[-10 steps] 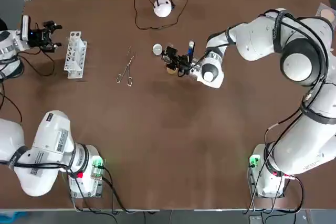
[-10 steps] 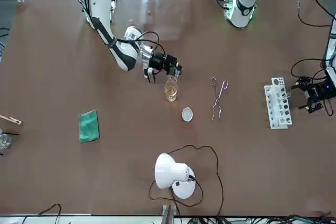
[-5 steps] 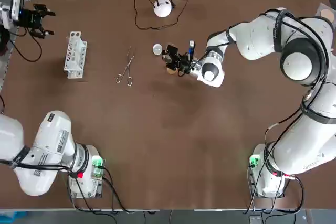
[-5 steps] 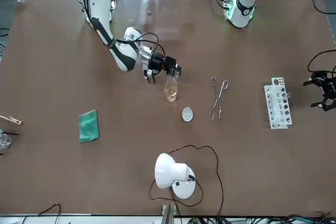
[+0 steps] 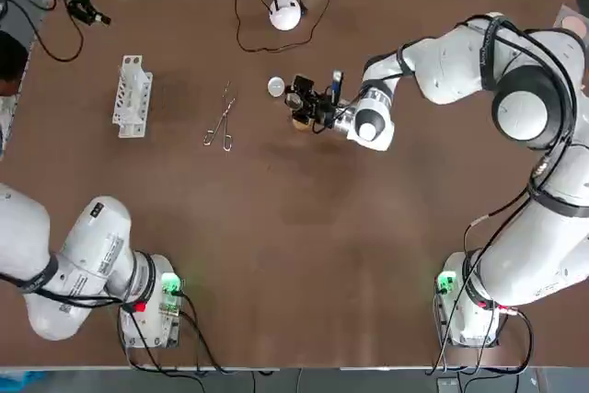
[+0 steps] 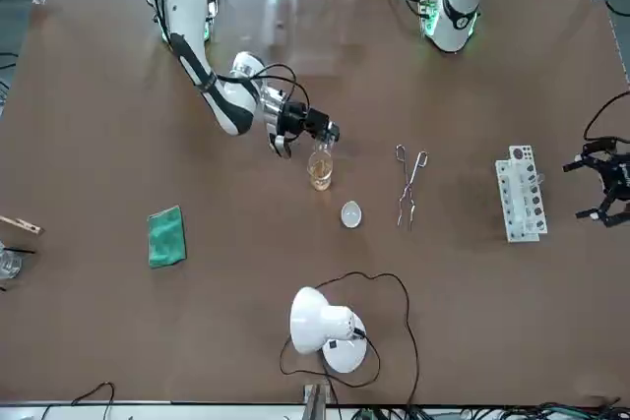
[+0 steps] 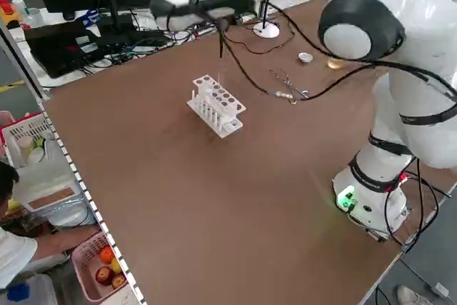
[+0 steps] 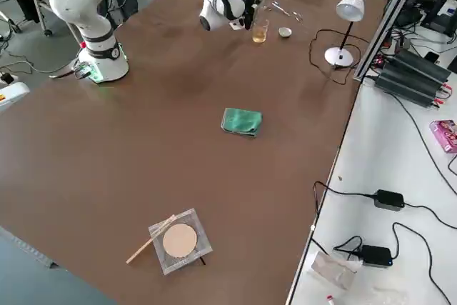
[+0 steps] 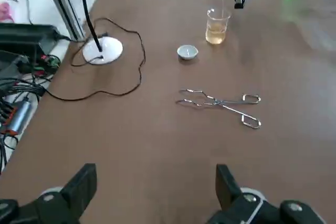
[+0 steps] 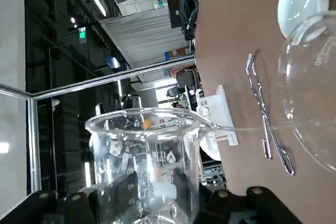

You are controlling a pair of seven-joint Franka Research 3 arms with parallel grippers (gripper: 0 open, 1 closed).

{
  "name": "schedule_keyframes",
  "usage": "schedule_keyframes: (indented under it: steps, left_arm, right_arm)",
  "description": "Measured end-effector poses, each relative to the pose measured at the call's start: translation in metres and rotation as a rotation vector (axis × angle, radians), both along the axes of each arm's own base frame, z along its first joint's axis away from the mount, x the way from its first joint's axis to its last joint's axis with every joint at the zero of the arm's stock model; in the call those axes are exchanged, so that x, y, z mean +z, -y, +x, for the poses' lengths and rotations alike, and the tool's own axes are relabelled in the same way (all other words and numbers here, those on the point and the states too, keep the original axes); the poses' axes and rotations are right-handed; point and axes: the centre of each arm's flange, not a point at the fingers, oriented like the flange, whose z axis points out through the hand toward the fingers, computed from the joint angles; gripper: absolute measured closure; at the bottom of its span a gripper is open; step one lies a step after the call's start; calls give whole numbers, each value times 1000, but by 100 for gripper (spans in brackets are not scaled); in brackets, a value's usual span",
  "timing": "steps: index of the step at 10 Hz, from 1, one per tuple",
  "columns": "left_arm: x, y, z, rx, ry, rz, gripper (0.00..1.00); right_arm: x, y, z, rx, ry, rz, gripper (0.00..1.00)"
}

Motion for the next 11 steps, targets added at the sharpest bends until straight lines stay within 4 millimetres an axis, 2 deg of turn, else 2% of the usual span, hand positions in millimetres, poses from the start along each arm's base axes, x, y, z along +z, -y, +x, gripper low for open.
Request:
schedule_keyframes:
  steps: [3, 6, 9, 11]
  left_arm:
    - [46, 93, 13, 65, -66, 170, 0]
    - [72, 160, 11, 202, -155, 311, 0]
    - [85, 202, 6, 439, -275, 418, 0]
    - [94, 205, 3, 543, -289, 479, 0]
  right_arm:
    - [0, 2, 2, 4, -83, 32, 62]
    - [3, 5, 8, 5, -198, 91, 62]
    - [7, 6, 14, 16, -294, 164, 62]
    - [10, 7, 17, 24, -344, 211, 62]
